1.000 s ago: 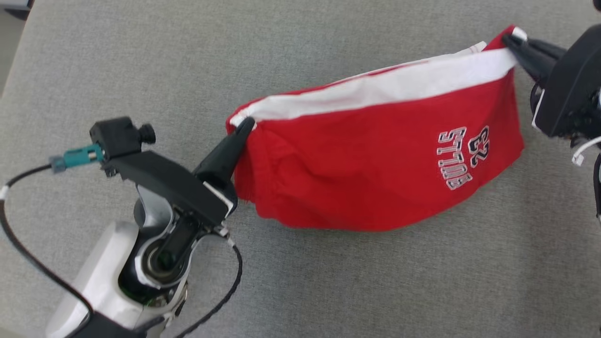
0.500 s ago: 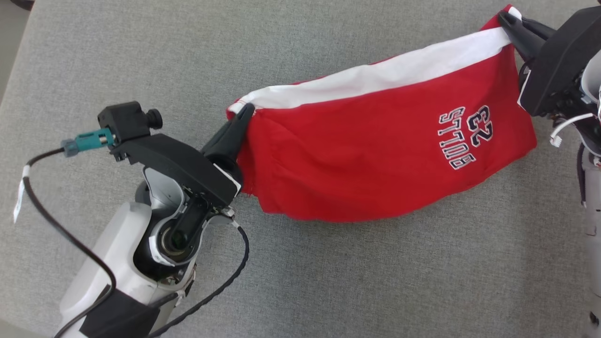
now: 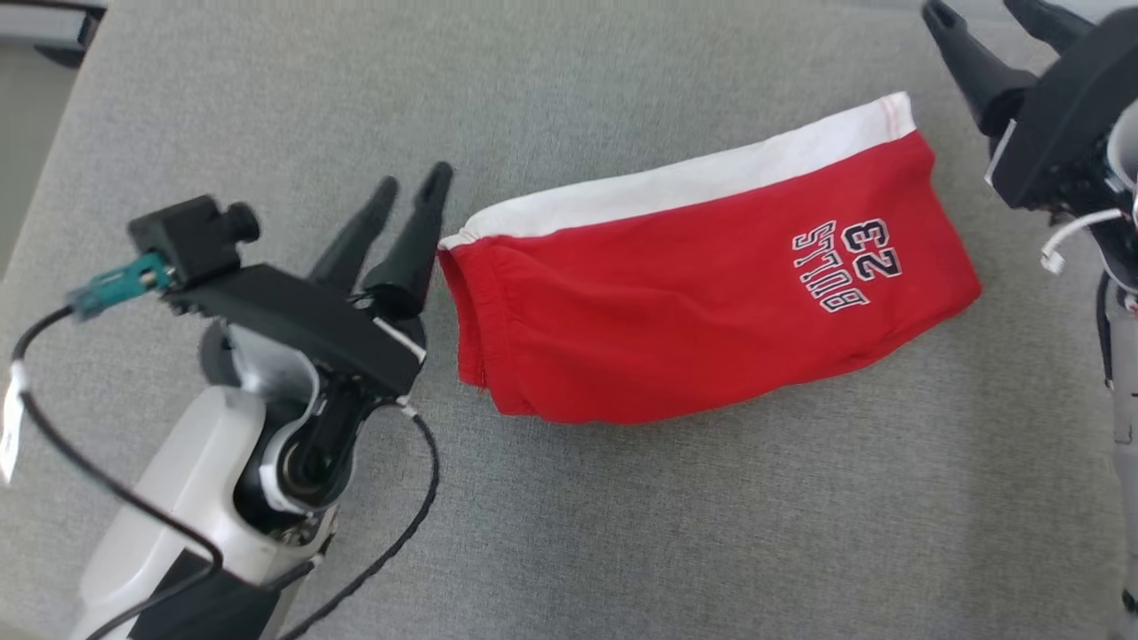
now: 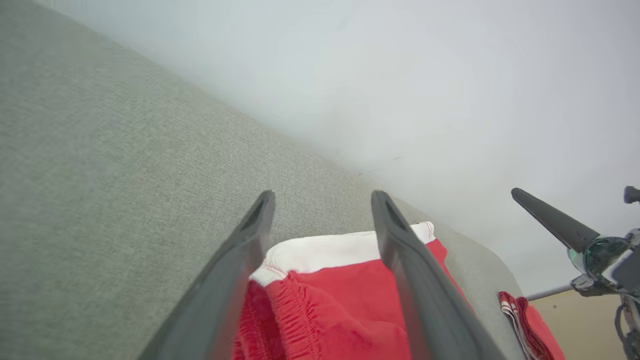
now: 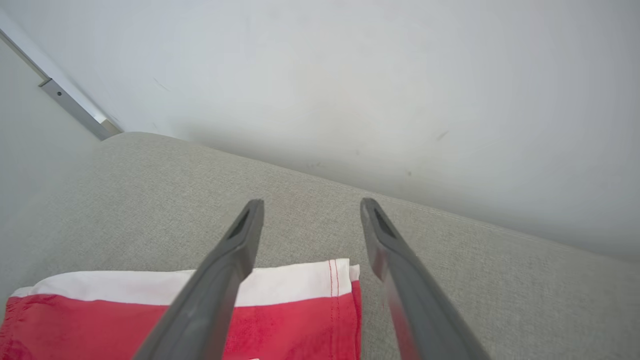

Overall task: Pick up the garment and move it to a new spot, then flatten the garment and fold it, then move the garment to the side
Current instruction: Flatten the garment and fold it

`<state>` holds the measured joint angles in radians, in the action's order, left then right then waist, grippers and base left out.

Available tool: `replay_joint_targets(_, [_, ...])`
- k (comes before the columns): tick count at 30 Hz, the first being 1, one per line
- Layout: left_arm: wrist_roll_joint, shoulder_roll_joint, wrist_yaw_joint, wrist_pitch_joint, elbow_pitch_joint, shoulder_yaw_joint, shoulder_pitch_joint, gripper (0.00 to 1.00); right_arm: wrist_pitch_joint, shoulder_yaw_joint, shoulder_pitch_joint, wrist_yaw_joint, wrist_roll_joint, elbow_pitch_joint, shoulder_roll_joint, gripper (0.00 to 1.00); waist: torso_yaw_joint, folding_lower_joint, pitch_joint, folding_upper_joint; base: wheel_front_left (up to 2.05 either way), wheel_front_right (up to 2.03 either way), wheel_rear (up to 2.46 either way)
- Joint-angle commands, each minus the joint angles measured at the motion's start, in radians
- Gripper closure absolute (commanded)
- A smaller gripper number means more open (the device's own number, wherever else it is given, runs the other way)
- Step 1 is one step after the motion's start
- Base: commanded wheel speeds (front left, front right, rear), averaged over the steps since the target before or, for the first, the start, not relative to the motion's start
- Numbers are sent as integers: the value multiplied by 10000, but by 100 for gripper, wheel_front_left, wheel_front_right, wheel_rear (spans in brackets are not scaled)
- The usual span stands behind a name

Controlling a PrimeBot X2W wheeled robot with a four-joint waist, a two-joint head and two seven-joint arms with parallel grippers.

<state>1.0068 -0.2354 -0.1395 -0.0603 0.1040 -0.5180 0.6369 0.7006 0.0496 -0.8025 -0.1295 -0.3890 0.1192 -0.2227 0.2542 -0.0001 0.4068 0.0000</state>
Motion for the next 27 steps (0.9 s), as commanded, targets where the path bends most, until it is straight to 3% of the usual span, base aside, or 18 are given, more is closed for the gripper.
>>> replay_joint_targets(1, [-194,-153,18,88,-96,-5,-188,0,-54,132,215,-19,132,-40,17,0,-90,1,-266,0,0,0,0])
replay_joint_targets(7, [-786,-752,-41,871,-1107,8,-1189,0,16,783,983,-7,323,-771,743,0,-288,1,-843,0,0,0,0])
replay_joint_targets(15, [-1341,-986,37,2503,-2397,155,-2717,0,-43,1408,2300,-8,512,-1758,1361,0,-360,1,-1403,0,0,0,0])
replay_joint_targets(27, [-2807,-684,294,3244,-2594,214,-4023,0,-696,2443,3961,-8,1276,-1291,1715,0,-273,1,-1664,0,0,0,0])
